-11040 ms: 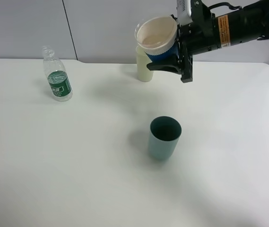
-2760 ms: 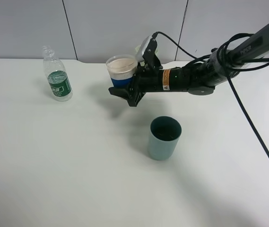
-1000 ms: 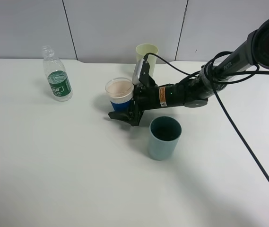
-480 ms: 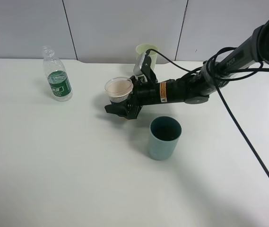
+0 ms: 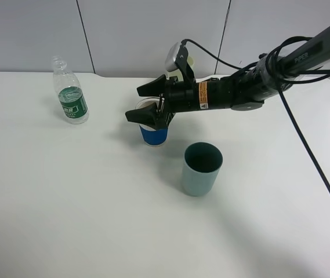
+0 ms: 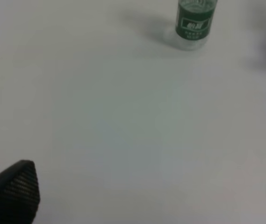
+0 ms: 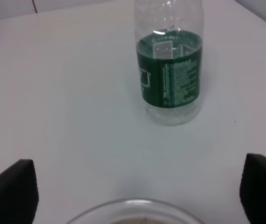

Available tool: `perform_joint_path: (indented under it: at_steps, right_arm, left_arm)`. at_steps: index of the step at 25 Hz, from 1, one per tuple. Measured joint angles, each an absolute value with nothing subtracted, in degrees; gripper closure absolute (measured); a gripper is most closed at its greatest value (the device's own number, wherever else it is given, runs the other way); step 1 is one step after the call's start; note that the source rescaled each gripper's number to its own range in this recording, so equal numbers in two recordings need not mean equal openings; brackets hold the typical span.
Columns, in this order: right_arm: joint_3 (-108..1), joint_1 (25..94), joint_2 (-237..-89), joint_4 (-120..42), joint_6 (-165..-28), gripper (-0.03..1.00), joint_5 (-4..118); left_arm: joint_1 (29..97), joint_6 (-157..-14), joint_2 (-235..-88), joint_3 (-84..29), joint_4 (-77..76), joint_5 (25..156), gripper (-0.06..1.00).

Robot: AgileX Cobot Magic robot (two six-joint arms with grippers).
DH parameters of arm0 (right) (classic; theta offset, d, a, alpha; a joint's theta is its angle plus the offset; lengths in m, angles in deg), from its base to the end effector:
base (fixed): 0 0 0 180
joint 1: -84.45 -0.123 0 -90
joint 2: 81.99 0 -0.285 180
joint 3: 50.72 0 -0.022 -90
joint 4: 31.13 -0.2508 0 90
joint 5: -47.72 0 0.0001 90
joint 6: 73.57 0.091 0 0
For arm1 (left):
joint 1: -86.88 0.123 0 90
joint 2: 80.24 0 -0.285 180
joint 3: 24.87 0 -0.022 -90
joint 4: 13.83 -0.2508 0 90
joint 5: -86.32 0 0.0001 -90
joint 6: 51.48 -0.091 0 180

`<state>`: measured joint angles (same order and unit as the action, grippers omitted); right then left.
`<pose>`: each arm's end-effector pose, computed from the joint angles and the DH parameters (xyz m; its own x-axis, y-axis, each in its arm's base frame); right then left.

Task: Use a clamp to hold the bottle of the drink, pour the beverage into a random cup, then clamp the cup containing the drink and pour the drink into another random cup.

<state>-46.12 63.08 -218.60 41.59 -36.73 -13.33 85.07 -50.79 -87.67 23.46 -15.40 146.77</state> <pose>0.3704 0.2265 0.1175 -0.0206 -0.2140 -0.9766 -0.9858 0.1671 -0.0158 -0.0060 0.0024 0.2789 -0.4413 0.0154 -0.8972 0.0109 0.9999 0.0118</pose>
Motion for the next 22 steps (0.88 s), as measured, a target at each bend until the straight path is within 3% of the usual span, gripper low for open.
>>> perform_joint_path:
  at_steps: [15, 22]
  right_arm:
    - [-46.12, 63.71, -207.98, 46.00, -30.05, 0.37, -9.92]
    - [-45.55, 64.34, -199.94, 40.36, -26.75, 0.37, 5.48]
  left_arm:
    - [85.07, -50.79, -87.67, 23.46, -15.40, 146.73, -0.06]
    - [85.07, -50.79, -87.67, 23.46, -15.40, 146.73, -0.06]
